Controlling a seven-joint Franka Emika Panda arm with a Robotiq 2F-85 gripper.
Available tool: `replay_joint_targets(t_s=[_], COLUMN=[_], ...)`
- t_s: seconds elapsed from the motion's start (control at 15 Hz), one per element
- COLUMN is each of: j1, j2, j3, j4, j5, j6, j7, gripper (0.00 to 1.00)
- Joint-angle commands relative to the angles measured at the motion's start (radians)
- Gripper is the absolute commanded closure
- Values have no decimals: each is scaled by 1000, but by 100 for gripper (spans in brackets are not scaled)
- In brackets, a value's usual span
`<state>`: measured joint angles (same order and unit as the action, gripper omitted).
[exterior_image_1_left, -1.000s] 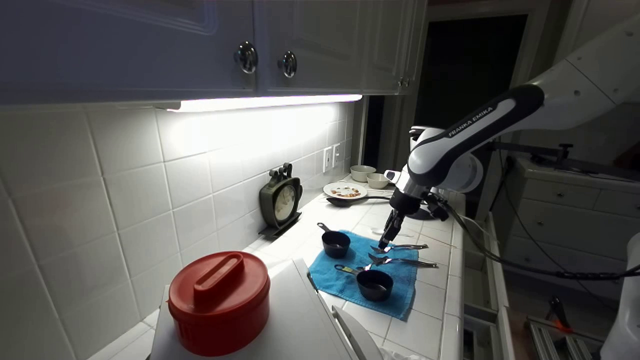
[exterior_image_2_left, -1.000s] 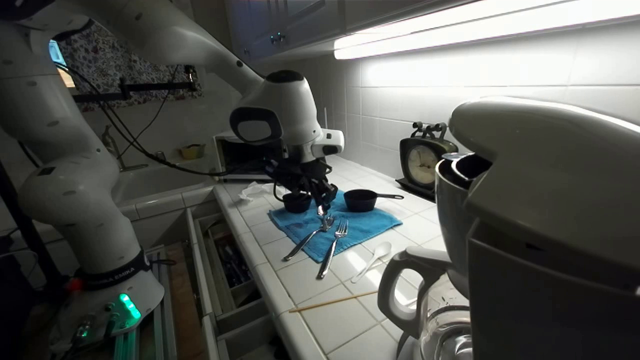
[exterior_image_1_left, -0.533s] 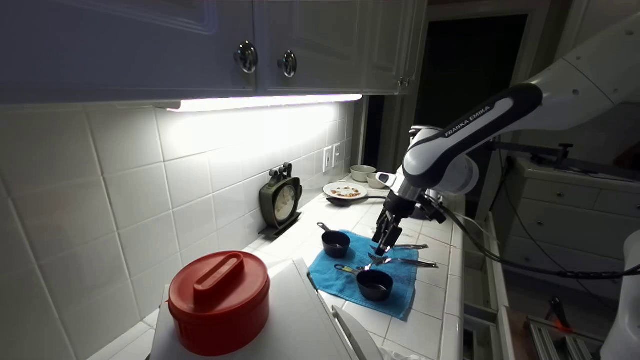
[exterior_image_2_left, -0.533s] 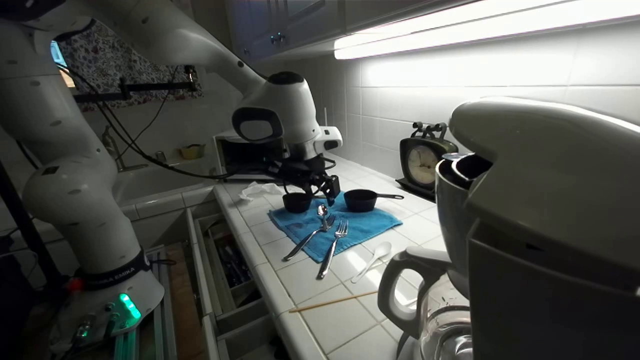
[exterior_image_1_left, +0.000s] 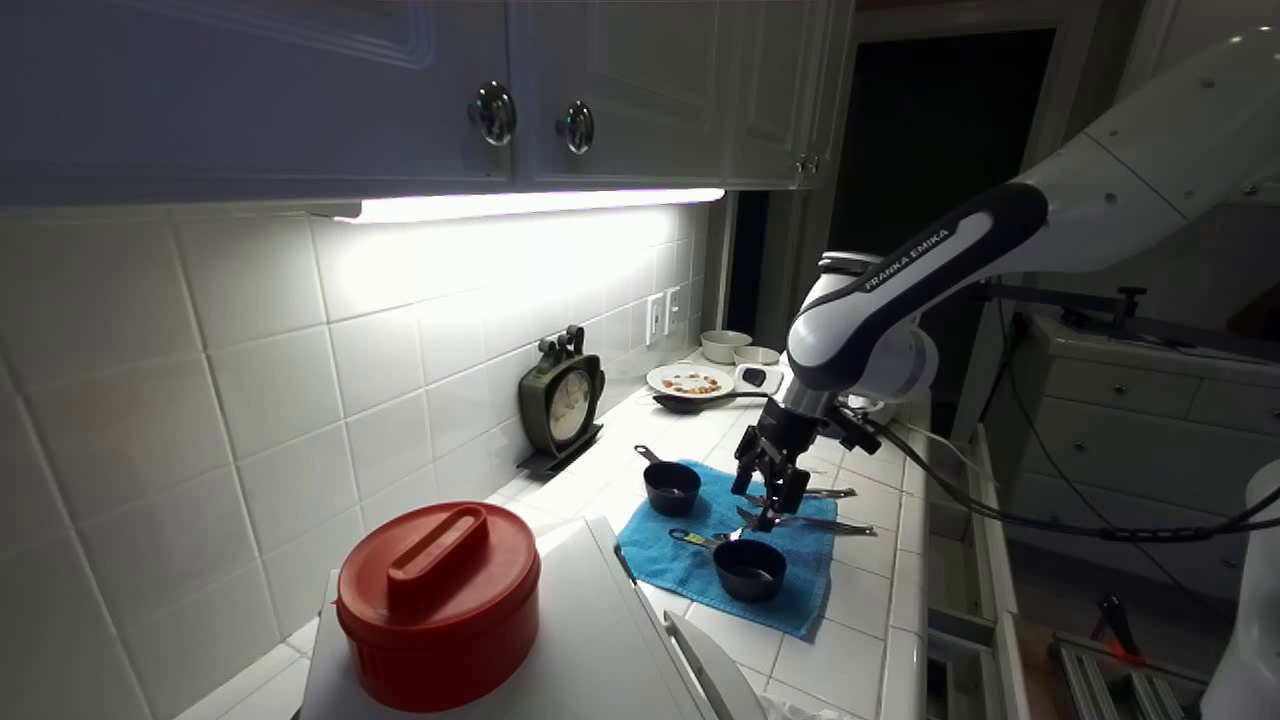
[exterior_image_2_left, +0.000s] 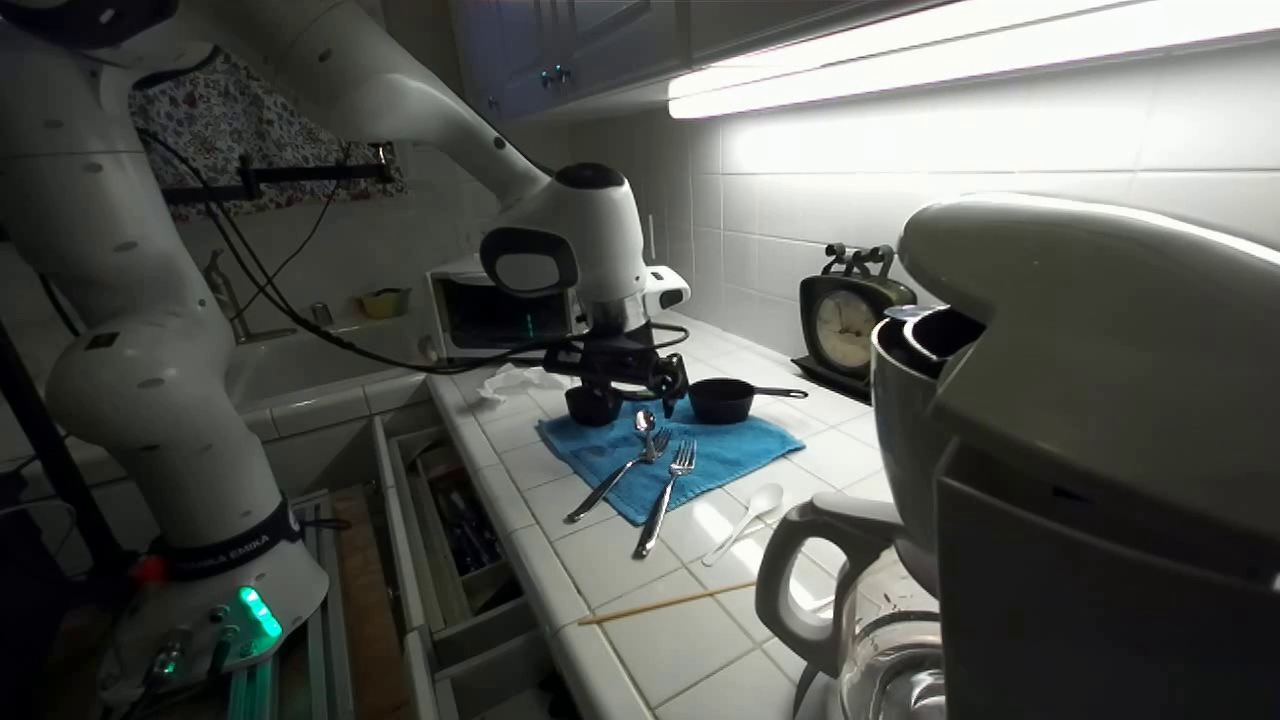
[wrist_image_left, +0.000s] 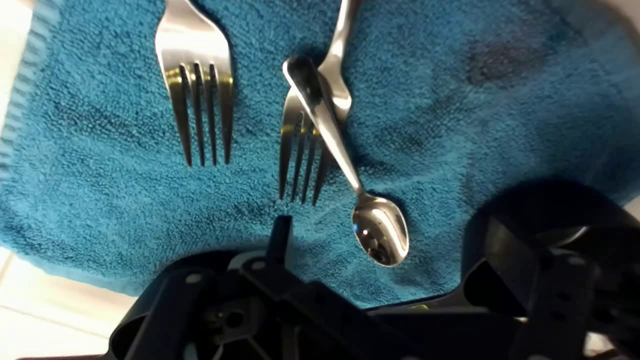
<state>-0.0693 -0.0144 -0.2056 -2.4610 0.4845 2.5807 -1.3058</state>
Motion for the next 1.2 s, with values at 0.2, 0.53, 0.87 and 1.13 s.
replay_joint_targets(t_s=[0.2,0.53,0.87,1.13], j1=[-42,-59,-71,-74], j2=[74,100,107,113], j3=[38,71,91,102], j4=[53,75,84,88], j5=[37,43,38,58], j6=[-9,-3,1,9], j7=[-119,-166,-172,-172], gripper=[7,35,72,46])
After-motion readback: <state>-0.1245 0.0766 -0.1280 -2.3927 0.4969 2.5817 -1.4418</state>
